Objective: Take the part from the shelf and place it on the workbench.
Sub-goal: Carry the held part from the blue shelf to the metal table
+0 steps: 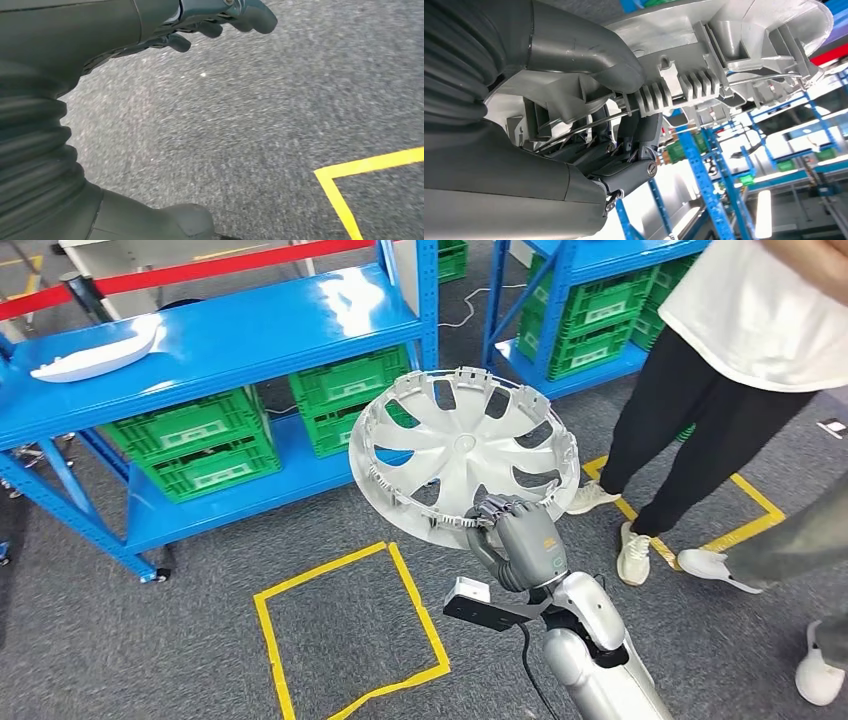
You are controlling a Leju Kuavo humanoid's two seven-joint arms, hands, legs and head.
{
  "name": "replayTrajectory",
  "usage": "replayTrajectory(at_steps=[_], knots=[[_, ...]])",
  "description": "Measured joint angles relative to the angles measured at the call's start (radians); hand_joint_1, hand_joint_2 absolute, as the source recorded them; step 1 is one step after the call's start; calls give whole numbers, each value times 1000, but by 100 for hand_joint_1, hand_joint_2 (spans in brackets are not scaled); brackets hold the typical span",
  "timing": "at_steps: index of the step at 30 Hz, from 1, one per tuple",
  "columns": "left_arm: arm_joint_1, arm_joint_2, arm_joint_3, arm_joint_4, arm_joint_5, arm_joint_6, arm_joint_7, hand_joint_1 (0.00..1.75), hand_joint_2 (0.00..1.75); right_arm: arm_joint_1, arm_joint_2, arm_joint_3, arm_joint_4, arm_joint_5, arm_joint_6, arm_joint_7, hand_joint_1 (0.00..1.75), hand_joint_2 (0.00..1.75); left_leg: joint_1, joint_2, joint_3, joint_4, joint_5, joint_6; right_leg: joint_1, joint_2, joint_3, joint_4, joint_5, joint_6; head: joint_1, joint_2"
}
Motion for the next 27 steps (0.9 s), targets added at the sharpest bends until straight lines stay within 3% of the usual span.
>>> replayTrajectory(at_steps=[1, 3, 4, 6, 8, 9, 11, 13, 14, 15, 16, 18, 20, 23, 24, 25, 27], knots=[[-1, 0, 0, 0, 1, 0, -1, 0, 175, -1, 0, 0, 0, 0, 0, 0, 175, 175, 0, -5, 26, -52, 34, 3, 0, 12, 0, 1, 1, 2, 0, 0], [-4, 2, 0, 0, 4, 0, -2, 0, 175, -4, 1, 0, 0, 1, 0, 2, 175, 175, 1, -41, 94, -198, 96, 12, 0, 33, -2, 3, 4, 7, 0, 0], [-5, 3, 0, 0, 7, 0, -1, 0, 175, -6, 2, 0, 0, 3, 0, 5, 175, 175, 1, -60, 118, -250, 111, 16, -1, 42, -5, 3, 7, 13, 0, 0], [-6, 5, 0, 0, 11, -1, 0, 0, 175, -8, 5, 0, -1, 8, -2, 14, 175, 175, -3, -76, 132, -282, 114, 23, -6, 60, -14, 1, 15, 28, 0, 0], [-6, 5, 0, -1, 11, -1, 2, 0, 175, -3, 6, 0, -2, 11, -3, 18, 175, 175, -3, -57, 133, -288, 122, 34, -10, 70, -20, -1, 20, 41, -1, 0], [-6, 6, 0, -1, 10, -1, 2, 0, 175, -1, 6, 1, -2, 12, -3, 19, 175, 175, -1, -47, 132, -292, 126, 40, -8, 58, -28, 12, 11, 45, 1, 0], [-6, 7, 0, -2, 8, -1, 2, 0, 175, 1, 7, 2, -2, 12, -3, 19, 175, 175, 4, -22, 129, -298, 133, 50, -7, 10, -71, 103, -43, 51, 6, 0], [-3, 7, 0, -2, 8, -1, 2, 0, 175, 0, 8, 2, -2, 13, -3, 18, 175, 175, 3, 3, 124, -296, 134, 52, -8, -21, -133, 240, -107, 58, 9, 0], [-1, 7, 0, -2, 8, -1, 2, 0, 175, 1, 9, 3, -2, 13, -4, 19, 175, 175, 3, 16, 123, -295, 133, 52, -10, -26, -149, 279, -118, 61, 9, 0], [-1, 7, 0, -2, 8, -1, 2, 0, 175, 1, 9, 3, -2, 13, -3, 19, 175, 175, 4, 29, 122, -295, 133, 52, -11, -29, -144, 281, -111, 63, 9, 0], [-1, 7, 0, -2, 8, -1, 3, 0, 175, 1, 9, 3, -2, 13, -3, 20, 175, 175, 4, 40, 122, -293, 133, 50, -12, -34, -119, 242, -88, 64, 9, 0], [-2, 7, 0, -2, 7, 0, 15, 0, 175, 0, 9, 3, -2, 15, -2, 22, 175, 175, 2, 58, 122, -289, 129, 42, -12, -58, -36, 101, -36, 63, 9, 0], [-3, 8, 0, -2, 2, 3, 34, 0, 175, -2, 10, 4, -3, 17, 2, 25, 175, 175, -3, 69, 121, -284, 125, 29, -10, -73, 11, 13, -16, 55, 6, 0], [-1, 8, -1, -2, -3, 4, 26, 0, 175, -2, 5, 2, -5, 8, 14, 33, 175, 175, -2, 79, 123, -285, 125, 11, -5, -59, 9, 3, -13, 34, 2, 0], [0, 8, -1, -2, -3, 4, 18, 0, 175, -2, 3, 1, -5, 4, 18, 33, 175, 175, 1, 68, 120, -277, 117, 5, -6, -54, 8, 2, -11, 27, 2, 0], [1, 7, -1, -2, -2, 4, 12, 0, 175, -2, 1, 1, -5, 3, 22, 34, 175, 175, 2, 52, 108, -251, 98, 0, -7, -51, 7, 0, -8, 21, 1, 0], [3, 6, -1, -2, -1, 4, 7, 0, 175, -4, -1, 1, -4, 5, 28, 34, 175, 175, 3, 14, 58, -136, 32, -6, -8, -43, 4, -1, -4, 12, -2, 0]])
